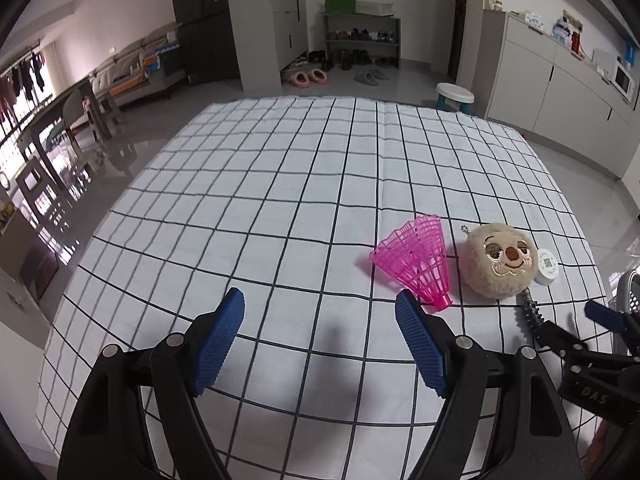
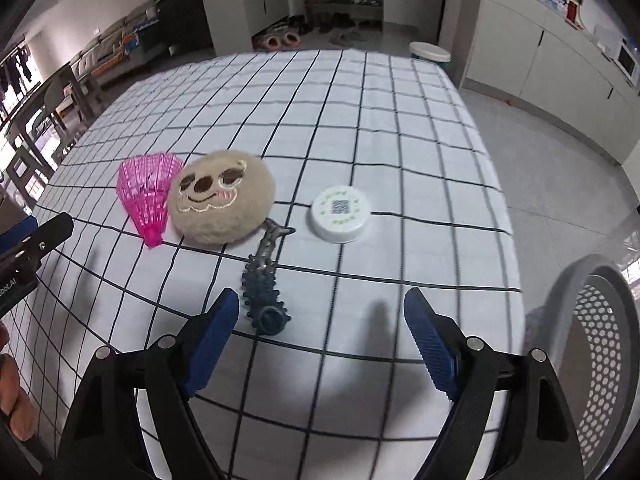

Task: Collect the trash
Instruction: 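Lower the right gripper onto the grey spiky chew toy and grasp it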

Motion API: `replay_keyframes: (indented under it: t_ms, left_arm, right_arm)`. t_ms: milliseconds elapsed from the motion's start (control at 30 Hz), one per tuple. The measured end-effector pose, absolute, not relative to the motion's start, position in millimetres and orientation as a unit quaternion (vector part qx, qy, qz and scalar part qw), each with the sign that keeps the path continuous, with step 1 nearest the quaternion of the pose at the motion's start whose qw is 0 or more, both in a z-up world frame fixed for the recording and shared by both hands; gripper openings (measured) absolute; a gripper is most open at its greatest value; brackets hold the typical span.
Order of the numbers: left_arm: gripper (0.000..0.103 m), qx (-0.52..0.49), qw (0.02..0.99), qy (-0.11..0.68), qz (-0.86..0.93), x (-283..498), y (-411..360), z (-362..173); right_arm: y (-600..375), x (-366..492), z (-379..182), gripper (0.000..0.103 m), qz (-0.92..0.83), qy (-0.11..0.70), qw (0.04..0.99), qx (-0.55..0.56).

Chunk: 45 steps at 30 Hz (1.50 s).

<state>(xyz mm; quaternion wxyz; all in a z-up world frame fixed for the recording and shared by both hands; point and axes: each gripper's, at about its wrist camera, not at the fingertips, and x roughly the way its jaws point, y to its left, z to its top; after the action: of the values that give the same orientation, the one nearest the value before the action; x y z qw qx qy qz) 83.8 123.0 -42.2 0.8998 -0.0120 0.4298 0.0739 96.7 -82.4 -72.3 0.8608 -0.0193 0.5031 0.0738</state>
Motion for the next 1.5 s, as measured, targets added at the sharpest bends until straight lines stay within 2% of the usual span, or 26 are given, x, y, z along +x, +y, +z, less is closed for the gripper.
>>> replay_keyframes:
  t_ms: [300, 467, 1267, 1367, 1433, 1467, 1500]
  left_arm:
    - [0.076, -0.021, 0.891, 0.448, 0.074, 89.2, 122.4, -51.2]
    - [0.076, -0.021, 0.886, 0.457, 0.076, 90.4, 121.8, -56.5]
    - [0.076, -0.038, 0.885, 0.460, 0.062, 93.8, 119.5, -58.5]
    - [0.076, -0.043, 0.884, 0.462, 0.057, 94.6, 119.5, -59.5]
    - [0.076, -0.045, 0.884, 0.462, 0.052, 94.6, 118.4, -59.6]
    - [0.076, -0.045, 0.885, 0.461, 0.051, 93.5, 118.3, -59.9]
    - [0.076, -0.046, 0.885, 0.461, 0.049, 93.6, 117.8, -59.9]
  right_arm:
    - [-75.1, 113.1, -85.7, 0.083, 0.072, 0.521, 0.850, -0.025]
    - [-73.6, 115.2, -90.5, 0.095, 0.057, 0.526, 0.848, -0.032]
    - [-69.0, 110.6, -91.6, 0.093, 0.070, 0.489, 0.868, -0.038]
    - [-62.2, 105.3, -87.7, 0.077, 0.083, 0.478, 0.873, -0.045]
    - [-56.9, 102.2, -84.5, 0.047, 0.091, 0.473, 0.875, -0.052]
    - [-53.7, 100.6, -83.0, 0.040, 0.096, 0.472, 0.875, -0.055]
    - [-52.6, 99.5, -82.6, 0.026, 0.097, 0.471, 0.875, -0.057]
